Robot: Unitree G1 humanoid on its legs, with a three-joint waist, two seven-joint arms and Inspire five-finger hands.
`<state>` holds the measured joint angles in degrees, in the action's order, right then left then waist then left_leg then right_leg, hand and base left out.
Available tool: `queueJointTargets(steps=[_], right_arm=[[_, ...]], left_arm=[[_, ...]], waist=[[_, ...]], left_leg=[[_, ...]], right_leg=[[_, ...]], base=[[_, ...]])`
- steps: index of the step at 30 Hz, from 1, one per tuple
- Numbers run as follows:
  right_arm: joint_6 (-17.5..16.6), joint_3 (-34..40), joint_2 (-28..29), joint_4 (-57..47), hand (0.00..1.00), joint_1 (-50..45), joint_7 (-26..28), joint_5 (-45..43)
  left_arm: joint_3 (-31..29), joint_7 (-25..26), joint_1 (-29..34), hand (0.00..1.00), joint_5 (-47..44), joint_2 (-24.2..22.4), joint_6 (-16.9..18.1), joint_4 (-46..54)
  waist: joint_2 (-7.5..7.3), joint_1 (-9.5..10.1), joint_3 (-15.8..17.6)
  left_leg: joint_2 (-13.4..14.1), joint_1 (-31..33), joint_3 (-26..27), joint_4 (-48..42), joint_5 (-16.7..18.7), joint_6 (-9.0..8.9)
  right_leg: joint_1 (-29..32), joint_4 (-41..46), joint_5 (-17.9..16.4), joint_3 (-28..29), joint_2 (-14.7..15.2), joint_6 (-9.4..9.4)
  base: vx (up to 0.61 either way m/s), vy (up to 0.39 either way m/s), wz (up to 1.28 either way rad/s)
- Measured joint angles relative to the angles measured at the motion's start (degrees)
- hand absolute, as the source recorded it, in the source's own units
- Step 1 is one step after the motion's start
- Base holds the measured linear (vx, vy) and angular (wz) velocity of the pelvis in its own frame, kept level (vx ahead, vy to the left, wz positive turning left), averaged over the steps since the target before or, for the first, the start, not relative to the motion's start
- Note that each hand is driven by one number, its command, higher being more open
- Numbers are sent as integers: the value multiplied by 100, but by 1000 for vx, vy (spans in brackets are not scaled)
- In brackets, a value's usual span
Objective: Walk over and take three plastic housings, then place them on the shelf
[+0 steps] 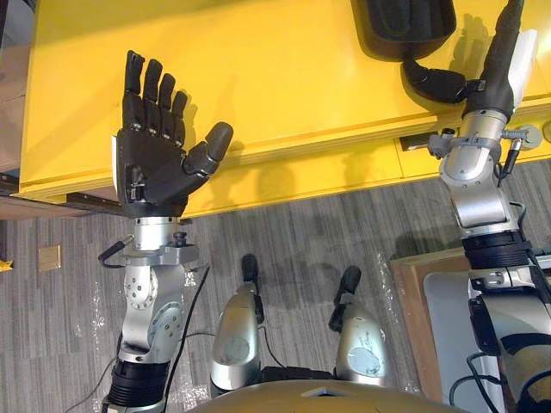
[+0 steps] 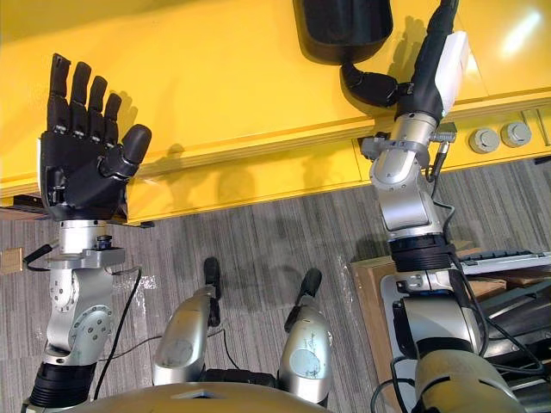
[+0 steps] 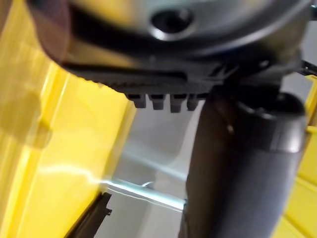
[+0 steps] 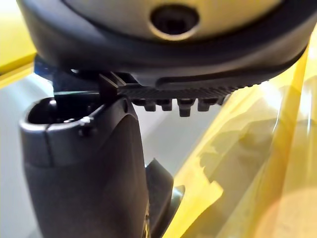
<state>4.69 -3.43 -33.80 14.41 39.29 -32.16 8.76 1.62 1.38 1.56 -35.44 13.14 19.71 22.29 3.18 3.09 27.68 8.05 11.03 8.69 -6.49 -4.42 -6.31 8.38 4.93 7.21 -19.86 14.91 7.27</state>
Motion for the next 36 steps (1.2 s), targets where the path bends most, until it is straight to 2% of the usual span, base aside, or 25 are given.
queueJointTargets(steps=[10, 13, 17, 18, 20, 21, 23, 25, 30, 32, 36], right_arm=[[81, 299, 1, 66, 100, -73, -47, -2], [72, 558, 79, -312, 100, -464, -61, 2], [-156, 785, 430, -1153, 100, -1197, -60, -1], [-306, 863, 597, -1503, 100, -1522, -60, -1], [-513, 930, 933, -1962, 100, -2120, -59, -31], [-703, 976, 1162, -2208, 100, -2603, -41, -79], [-955, 1025, 1483, -2461, 100, -3190, -30, -87], [-1274, 1111, 1884, -2612, 100, -3791, 29, -231], [-1846, 1169, 2562, -2668, 100, -4662, 88, -870], [-1902, 1165, 2862, -2676, 100, -5124, 149, -973], [-1769, 1179, 2873, -2676, 100, -5664, 47, -897]], left_arm=[[72, -1, 54, 100, -16, -29, -14, -161], [62, 0, 108, 100, -16, -131, -36, -157], [67, -10, 188, 100, -13, -169, -126, -152], [66, -21, 212, 100, -13, -227, -127, -148], [71, -71, 386, 100, -14, -332, -145, -138], [78, -121, 544, 100, -14, -396, -156, -116], [77, -192, 768, 100, -16, -441, -159, 26], [95, -467, 981, 100, -18, -473, -161, 173], [518, -998, 1051, 100, -93, -575, -316, 305], [732, -1335, 1095, 100, -161, -586, -465, 300], [1115, -1675, 1007, 100, -317, -537, -684, 153]], waist=[[47, -21, -28], [50, -18, -30], [73, -35, -119], [87, -37, -132], [83, -61, -350], [59, -65, -605], [17, -101, -768], [-57, -169, -1131], [-196, -226, -1524], [-238, -380, -1663], [-249, -620, -1801]], left_leg=[[-30, -188, 17, 277, -142, -2], [-33, -279, 26, 323, -142, -3], [-39, -380, 97, 413, -137, -9], [-43, -480, 117, 502, -139, -11], [-48, -576, 155, 627, -141, -15], [-48, -601, 178, 710, -148, -26], [-42, -838, 213, 830, -138, -52], [-46, -1090, 328, 1026, -123, -73], [-45, -1500, 743, 1125, 0, -110], [-51, -1585, 955, 1127, 80, -127], [-12, -1687, 1439, 1126, 171, -225]], right_leg=[[-60, -9, 1, -10, 7, 1], [-136, -28, 0, -10, 4, 2], [-204, -136, 14, 1, -5, 27], [-290, -209, 24, -1, -19, 42], [-359, -306, 35, -1, -38, 60], [-381, -404, 50, -1, -60, 76], [-602, -520, 54, 5, -94, 81], [-761, -659, 56, 48, -124, 89], [-875, -734, 71, 425, -156, 119], [-830, -770, 92, 618, -167, 153], [-576, -804, 118, 1092, -267, 204]], base=[[0, 0, 0], [3, 2, -2], [8, 2, -6], [27, -4, -7], [53, -5, -4], [114, -9, -4], [123, -17, -8], [92, -13, -18], [48, 7, -42], [-9, 6, -47], [-33, -12, -66]])
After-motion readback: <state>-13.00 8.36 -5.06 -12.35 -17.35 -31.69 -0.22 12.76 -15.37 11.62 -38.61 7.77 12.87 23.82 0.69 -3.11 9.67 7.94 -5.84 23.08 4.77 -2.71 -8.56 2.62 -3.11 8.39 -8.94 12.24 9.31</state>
